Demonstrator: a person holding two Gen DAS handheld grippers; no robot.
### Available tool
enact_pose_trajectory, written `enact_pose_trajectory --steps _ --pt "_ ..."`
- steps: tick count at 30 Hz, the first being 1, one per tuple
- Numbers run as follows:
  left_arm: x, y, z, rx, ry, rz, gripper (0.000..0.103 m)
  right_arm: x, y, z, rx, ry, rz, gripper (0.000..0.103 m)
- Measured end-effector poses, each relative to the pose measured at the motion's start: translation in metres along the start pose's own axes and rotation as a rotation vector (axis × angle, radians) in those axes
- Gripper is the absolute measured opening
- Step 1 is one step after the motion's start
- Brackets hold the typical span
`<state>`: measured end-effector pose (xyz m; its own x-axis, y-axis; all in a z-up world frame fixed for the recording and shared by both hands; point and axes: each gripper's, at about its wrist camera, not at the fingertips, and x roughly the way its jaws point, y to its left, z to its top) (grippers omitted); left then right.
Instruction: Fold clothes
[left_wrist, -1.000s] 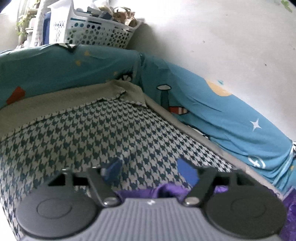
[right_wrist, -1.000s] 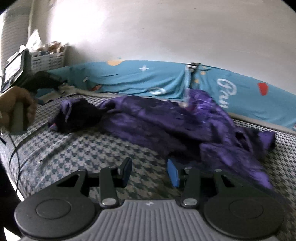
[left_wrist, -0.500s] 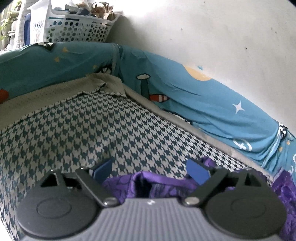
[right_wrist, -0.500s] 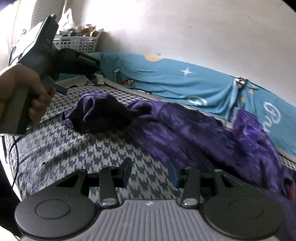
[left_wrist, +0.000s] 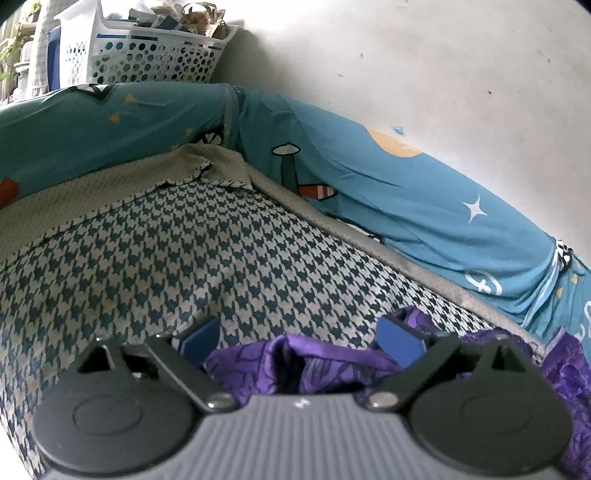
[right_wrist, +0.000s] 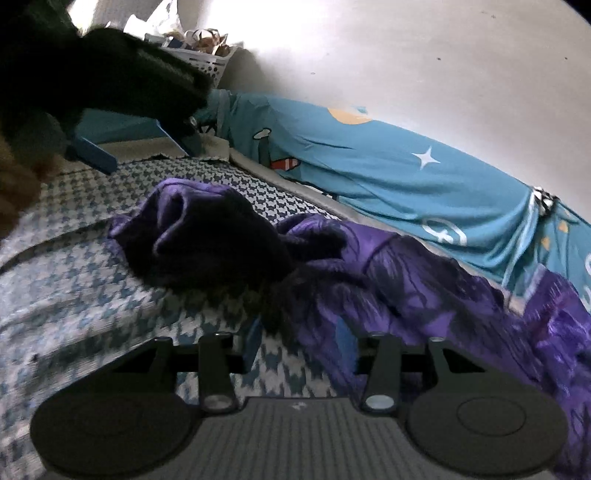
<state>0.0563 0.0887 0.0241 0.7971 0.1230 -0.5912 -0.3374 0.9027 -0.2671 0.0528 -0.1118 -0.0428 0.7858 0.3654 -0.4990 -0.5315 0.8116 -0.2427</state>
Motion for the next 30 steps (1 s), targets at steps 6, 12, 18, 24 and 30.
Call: enact_pose_trajectory --steps 6,12,18,24,30 --pt "0.004 0.0 -0.001 -0.005 0.029 -0.002 0.096 0.031 0.003 0.001 -0.009 0.025 0.018 0.057" --pt "0.006 -0.005 -0.003 0.011 0.039 -0.012 0.096 0.05 -0.001 0.002 0.002 0.053 -0.002 0.058" --pt "0.006 -0.01 -0.006 0.032 0.038 -0.02 0.096 0.051 -0.015 0.002 0.082 0.061 -0.009 0.007" --pt "0.004 -0.01 -0.005 0.042 0.02 -0.02 0.096 0.023 -0.019 0.009 0.145 0.016 0.077 0.007" --pt "-0.003 -0.007 -0.001 0.045 -0.019 -0.02 0.096 -0.033 -0.016 0.02 0.212 -0.045 0.153 0.007"
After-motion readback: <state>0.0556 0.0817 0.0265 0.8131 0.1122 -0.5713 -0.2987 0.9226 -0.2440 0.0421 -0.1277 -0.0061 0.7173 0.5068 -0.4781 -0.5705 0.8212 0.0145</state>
